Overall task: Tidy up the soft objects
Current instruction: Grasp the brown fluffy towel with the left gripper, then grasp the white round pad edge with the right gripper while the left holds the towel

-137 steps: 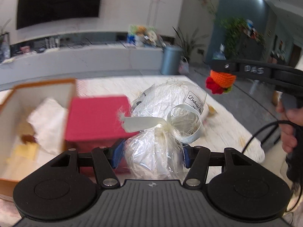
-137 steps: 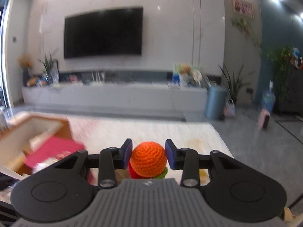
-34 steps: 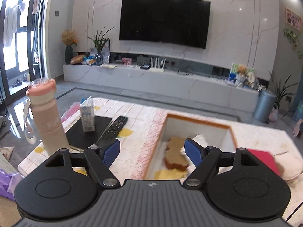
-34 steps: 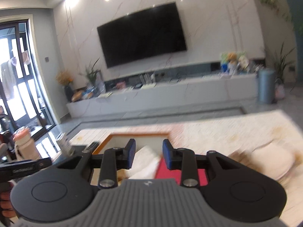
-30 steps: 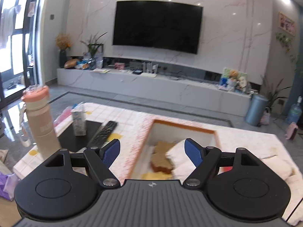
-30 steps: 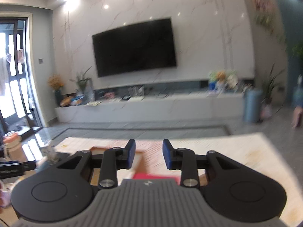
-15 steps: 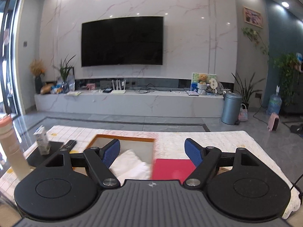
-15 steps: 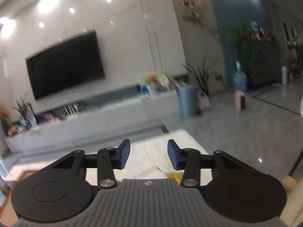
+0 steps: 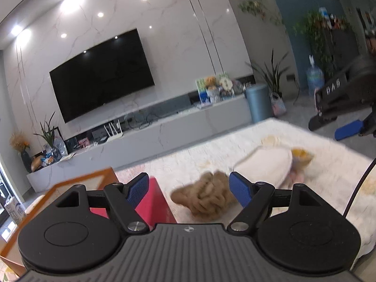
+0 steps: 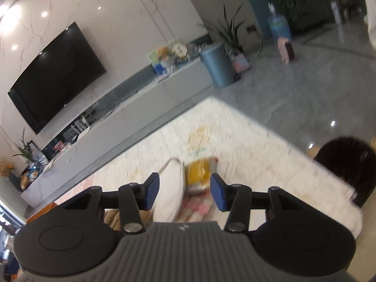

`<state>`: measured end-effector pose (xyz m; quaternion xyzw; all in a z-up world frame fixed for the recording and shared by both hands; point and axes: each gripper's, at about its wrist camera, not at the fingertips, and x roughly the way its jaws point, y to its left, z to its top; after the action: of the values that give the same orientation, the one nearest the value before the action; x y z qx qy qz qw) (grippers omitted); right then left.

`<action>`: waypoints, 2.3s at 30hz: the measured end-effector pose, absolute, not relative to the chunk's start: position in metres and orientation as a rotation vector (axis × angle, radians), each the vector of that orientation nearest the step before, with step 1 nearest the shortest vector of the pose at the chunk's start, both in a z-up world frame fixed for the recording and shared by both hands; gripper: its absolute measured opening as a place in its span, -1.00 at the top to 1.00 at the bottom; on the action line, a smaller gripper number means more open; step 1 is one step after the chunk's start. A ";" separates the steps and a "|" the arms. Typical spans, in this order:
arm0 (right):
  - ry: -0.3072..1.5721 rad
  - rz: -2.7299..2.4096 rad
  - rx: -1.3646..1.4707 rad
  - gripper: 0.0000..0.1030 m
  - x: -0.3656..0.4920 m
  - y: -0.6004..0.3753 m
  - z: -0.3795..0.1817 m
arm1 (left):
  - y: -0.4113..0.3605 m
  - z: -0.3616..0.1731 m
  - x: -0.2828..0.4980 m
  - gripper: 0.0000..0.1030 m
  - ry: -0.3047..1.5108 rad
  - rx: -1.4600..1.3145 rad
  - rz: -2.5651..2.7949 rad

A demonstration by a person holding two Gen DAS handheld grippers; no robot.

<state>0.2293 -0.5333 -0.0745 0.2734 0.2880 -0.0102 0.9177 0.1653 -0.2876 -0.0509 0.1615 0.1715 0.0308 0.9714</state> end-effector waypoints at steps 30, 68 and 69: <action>0.538 0.156 0.698 0.01 0.284 -0.518 -0.175 | -0.280 -0.131 0.258 -0.78 0.641 0.043 0.222; 0.628 0.388 0.791 0.33 0.268 -0.550 -0.170 | -0.278 -0.128 0.244 -0.55 0.575 0.046 0.145; 0.620 0.399 0.780 0.33 0.269 -0.550 -0.170 | -0.275 -0.128 0.247 -0.56 0.586 0.019 0.143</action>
<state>0.2690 -0.5500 -0.1695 0.3714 0.2953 0.1900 0.8595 0.2472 -0.2755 -0.1284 0.0095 0.2885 0.0705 0.9548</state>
